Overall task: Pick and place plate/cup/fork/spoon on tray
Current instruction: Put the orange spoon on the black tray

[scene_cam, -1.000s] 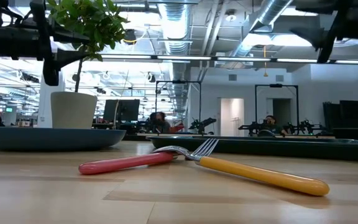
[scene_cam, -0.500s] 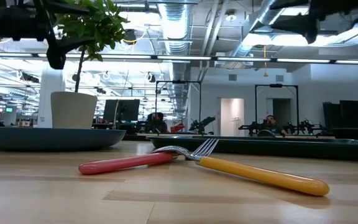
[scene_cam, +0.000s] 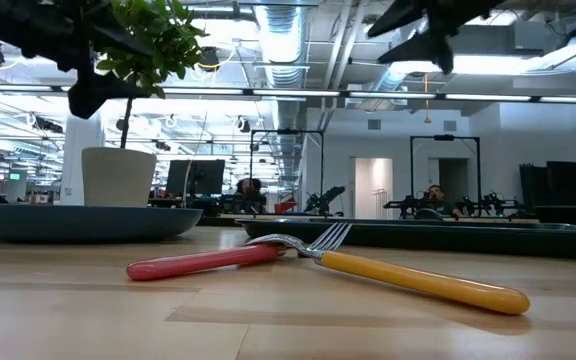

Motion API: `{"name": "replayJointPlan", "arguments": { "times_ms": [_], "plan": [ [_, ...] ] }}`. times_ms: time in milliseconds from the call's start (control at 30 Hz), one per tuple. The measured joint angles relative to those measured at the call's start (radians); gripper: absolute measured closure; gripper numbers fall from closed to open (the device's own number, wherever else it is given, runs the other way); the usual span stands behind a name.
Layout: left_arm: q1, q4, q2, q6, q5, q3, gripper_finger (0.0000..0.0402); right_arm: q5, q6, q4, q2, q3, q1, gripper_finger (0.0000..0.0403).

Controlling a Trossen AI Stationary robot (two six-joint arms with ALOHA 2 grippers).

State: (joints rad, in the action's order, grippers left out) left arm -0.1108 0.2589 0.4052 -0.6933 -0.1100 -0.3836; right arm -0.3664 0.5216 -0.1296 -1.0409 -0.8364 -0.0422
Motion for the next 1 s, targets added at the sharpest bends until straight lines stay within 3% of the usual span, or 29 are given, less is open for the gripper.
{"name": "replayJointPlan", "arguments": {
  "times_ms": [600,667,800,1000],
  "plan": [
    [0.000,0.025,0.082,0.000,-0.017,0.000,0.0132,0.012,0.146,0.188,-0.520,-0.183,0.000,0.0138],
    [0.000,0.026,0.081,0.000,-0.018,0.000,0.0132,0.067,0.162,0.188,-0.581,-0.220,0.000,0.0138],
    [0.000,0.050,0.081,0.000,-0.018,-0.001,0.0132,0.295,0.159,0.169,-0.669,-0.287,0.002,0.0138],
    [0.000,0.074,0.081,-0.005,-0.079,0.004,0.0132,0.545,0.107,0.054,-0.730,-0.347,0.032,0.0138]
  ]
}}
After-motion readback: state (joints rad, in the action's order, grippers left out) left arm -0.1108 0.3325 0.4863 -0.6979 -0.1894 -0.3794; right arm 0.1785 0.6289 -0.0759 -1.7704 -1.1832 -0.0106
